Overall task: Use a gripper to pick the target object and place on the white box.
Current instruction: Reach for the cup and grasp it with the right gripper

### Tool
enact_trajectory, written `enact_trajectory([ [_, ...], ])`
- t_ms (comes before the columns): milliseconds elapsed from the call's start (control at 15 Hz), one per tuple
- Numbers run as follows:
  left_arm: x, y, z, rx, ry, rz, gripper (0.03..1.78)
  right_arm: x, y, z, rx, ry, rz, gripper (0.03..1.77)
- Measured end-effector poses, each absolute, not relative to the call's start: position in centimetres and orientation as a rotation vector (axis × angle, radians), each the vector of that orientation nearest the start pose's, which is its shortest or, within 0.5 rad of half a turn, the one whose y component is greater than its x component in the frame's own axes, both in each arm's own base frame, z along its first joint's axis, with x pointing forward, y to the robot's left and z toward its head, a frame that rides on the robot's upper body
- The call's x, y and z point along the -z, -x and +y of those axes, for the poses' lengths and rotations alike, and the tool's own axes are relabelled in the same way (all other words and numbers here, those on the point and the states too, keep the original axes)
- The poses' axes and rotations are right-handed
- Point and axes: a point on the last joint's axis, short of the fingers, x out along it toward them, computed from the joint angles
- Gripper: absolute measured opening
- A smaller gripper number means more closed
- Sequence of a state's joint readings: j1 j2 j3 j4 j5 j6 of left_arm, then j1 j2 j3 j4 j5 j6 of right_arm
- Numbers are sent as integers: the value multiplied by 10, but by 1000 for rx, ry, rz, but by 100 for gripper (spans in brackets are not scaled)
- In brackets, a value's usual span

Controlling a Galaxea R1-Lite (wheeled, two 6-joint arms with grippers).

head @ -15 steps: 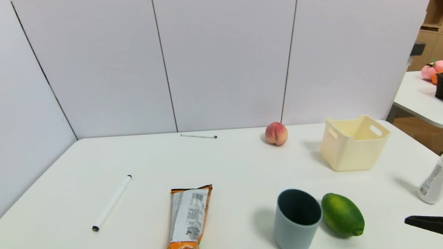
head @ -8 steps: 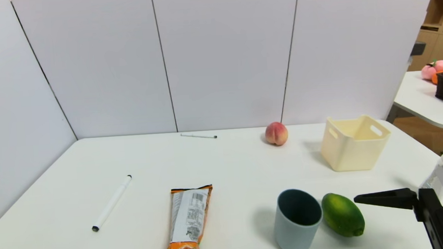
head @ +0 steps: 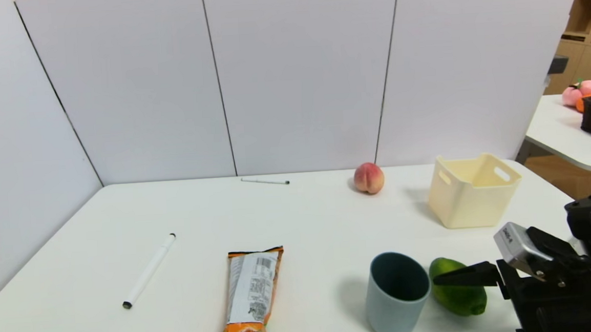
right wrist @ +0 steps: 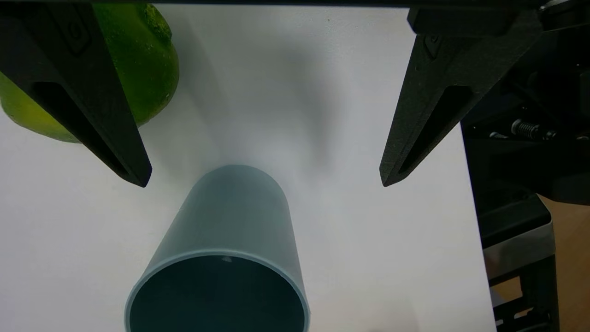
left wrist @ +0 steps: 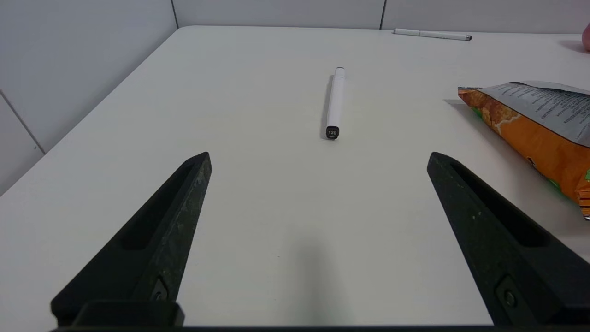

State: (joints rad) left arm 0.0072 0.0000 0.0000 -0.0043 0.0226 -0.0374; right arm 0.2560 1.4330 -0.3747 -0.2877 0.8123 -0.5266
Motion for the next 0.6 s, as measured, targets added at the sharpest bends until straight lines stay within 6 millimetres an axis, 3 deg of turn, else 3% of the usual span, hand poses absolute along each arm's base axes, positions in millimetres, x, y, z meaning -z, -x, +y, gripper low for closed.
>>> enact_trajectory([
  [333, -76, 23, 0, -30, 37, -5, 169, -113, -195, 76, -1215, 230, 494, 171],
  [600, -76, 23, 0, -30, 37, -5, 169, -109, -204, 89, -1260, 235, 509, 171],
])
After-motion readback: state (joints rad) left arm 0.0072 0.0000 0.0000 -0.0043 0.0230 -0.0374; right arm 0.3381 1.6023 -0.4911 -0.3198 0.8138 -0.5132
